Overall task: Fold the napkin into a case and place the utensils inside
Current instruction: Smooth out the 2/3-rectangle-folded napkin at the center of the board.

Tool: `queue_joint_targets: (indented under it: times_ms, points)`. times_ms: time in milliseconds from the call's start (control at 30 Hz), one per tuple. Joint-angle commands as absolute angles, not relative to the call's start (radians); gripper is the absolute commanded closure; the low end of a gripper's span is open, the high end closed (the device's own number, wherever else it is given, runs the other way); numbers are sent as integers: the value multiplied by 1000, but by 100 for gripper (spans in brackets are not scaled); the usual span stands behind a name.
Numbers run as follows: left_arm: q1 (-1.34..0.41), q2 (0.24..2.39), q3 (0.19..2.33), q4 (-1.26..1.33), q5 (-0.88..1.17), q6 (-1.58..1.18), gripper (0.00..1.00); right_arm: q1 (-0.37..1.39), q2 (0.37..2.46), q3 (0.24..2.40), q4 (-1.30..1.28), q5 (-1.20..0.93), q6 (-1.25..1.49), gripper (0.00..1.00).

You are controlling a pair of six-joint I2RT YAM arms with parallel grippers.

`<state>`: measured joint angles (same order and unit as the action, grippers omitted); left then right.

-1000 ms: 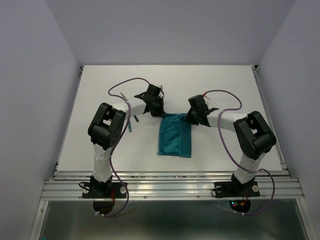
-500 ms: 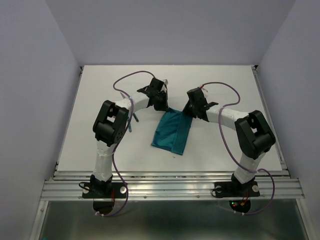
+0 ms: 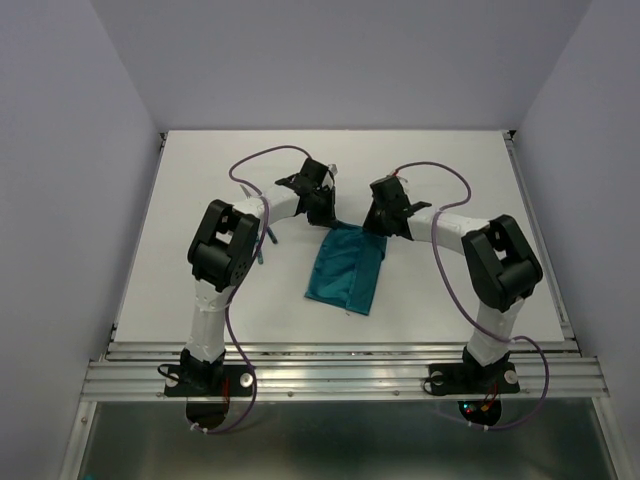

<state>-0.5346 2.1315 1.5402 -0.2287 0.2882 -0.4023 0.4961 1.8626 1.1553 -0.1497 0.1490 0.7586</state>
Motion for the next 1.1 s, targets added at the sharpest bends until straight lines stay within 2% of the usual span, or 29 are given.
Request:
queue_joint_targets:
  times_ms: [0, 600, 1067]
  points:
    - [-529, 2131, 1580, -233, 304, -377, 100, 489, 1764, 1166, -111, 118, 693, 92]
    - [-529, 2160, 1603, -247, 304, -361, 100, 480, 1603, 921, -94, 189, 637, 91]
    - [-529, 2171, 1597, -242, 314, -359, 100, 480, 1468, 841, -83, 258, 614, 90]
